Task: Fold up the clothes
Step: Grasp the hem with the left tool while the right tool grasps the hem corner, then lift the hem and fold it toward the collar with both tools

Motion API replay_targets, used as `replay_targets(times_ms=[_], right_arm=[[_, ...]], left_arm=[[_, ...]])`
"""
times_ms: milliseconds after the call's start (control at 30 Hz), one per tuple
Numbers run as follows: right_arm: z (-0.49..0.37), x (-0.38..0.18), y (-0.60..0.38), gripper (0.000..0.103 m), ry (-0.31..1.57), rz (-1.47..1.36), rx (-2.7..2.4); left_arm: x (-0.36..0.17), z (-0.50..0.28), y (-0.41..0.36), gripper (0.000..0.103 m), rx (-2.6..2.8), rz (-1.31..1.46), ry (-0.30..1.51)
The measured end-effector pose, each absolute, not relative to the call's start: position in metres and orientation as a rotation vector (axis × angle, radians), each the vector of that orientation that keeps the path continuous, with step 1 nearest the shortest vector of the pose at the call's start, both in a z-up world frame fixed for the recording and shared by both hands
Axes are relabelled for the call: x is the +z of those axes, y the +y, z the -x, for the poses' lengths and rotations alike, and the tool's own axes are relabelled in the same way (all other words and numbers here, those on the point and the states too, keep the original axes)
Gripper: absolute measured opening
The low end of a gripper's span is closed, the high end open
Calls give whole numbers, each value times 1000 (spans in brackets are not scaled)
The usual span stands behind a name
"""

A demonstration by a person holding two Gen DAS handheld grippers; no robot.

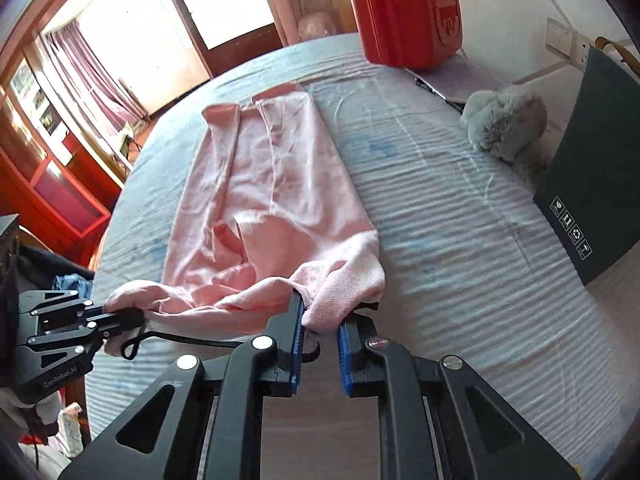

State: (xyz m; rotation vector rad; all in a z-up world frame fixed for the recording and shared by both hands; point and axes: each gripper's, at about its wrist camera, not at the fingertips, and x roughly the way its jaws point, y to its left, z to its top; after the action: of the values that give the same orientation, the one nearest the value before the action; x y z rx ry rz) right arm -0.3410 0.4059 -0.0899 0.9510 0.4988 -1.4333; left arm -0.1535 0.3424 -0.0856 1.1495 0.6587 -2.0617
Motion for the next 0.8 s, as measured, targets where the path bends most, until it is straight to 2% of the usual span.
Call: replay_targets(times_ms=[167, 367, 600, 800], right_arm=[[331, -81, 357, 14, 455, -931, -1486], [320, -69, 252, 14, 412, -923, -1551], [308, -66, 103, 14, 467, -949, -1540], [304, -85, 10, 14, 527, -975, -1503]], left_arm=[[-85, 144, 271, 7, -2113, -1133, 690], [-86, 139, 158, 7, -2212, -1163, 713], [-91, 127, 29, 7, -2217, -1201, 746], [-112, 117, -51, 9, -2155, -1213, 799]])
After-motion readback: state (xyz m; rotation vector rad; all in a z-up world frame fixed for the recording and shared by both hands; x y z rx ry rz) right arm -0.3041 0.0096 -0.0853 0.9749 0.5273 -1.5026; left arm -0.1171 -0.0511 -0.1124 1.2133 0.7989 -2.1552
